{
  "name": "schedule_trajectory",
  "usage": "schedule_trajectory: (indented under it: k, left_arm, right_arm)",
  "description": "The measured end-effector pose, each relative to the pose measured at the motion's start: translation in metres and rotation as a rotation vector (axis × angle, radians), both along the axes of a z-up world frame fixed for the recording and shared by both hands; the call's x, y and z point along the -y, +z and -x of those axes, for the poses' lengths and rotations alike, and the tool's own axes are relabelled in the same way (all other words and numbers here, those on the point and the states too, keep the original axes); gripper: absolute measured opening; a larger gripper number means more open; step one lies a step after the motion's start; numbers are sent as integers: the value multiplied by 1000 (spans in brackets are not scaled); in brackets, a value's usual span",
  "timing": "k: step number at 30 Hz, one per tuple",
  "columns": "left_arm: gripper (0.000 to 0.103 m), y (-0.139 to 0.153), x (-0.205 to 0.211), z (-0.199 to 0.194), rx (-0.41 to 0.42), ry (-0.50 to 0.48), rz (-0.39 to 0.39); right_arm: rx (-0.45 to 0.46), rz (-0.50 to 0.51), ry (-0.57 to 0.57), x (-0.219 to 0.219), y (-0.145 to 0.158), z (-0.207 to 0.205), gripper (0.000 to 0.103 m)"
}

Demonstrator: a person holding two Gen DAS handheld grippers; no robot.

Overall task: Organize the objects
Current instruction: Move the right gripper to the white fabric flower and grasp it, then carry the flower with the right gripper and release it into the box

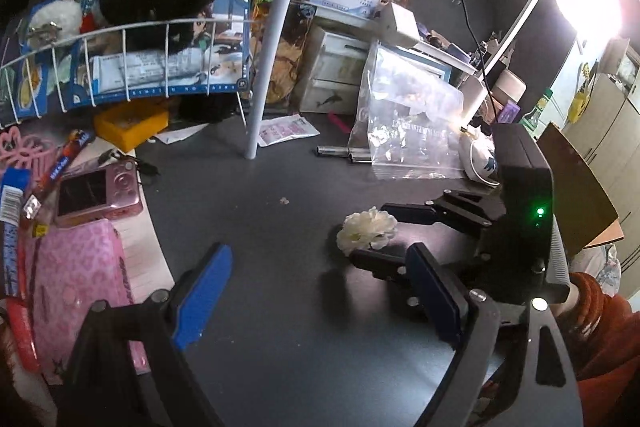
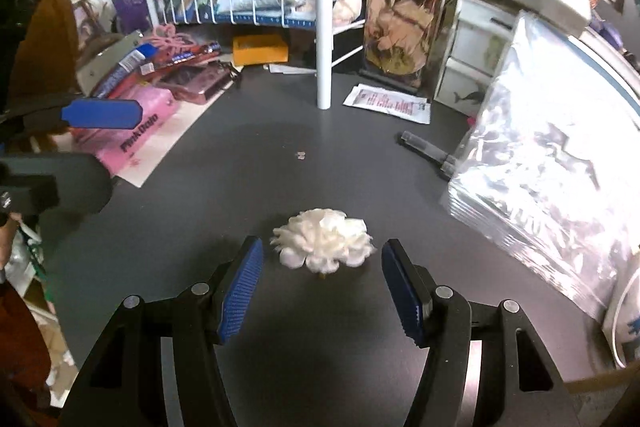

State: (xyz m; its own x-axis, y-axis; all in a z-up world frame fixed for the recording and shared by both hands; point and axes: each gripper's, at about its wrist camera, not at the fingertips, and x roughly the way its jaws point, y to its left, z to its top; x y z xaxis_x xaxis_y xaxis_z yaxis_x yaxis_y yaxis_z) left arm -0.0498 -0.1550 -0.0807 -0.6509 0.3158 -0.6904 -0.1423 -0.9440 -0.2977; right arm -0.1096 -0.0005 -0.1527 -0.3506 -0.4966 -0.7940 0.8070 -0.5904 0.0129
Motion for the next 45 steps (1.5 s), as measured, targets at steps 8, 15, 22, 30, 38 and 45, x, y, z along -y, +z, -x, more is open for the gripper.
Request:
schedule_trajectory:
  k: [8,15,22,30,38,45]
  left_arm:
    - [87,-7,7,11,19,4,-16]
    - [87,-6,4,14,18,-6,-28]
    - [87,-4,10,11,12,14,-31]
    - [87,0,11,8,4,20,-27]
    - [87,1,10,6,7,17,-24]
    - [87,7,-13,8,26,-84,-71]
  right_arm:
    - [0,-4,8,5,-3,4,43]
    - [-12,-18,38,7,-6,1,17]
    - [-18,-14,8,6,-1,4,51]
    - [-45,-14,16,28,-3,17,38]
    - [2,8,11,23,-7,17,25]
    - [35,86,56,-1,16,-8,24]
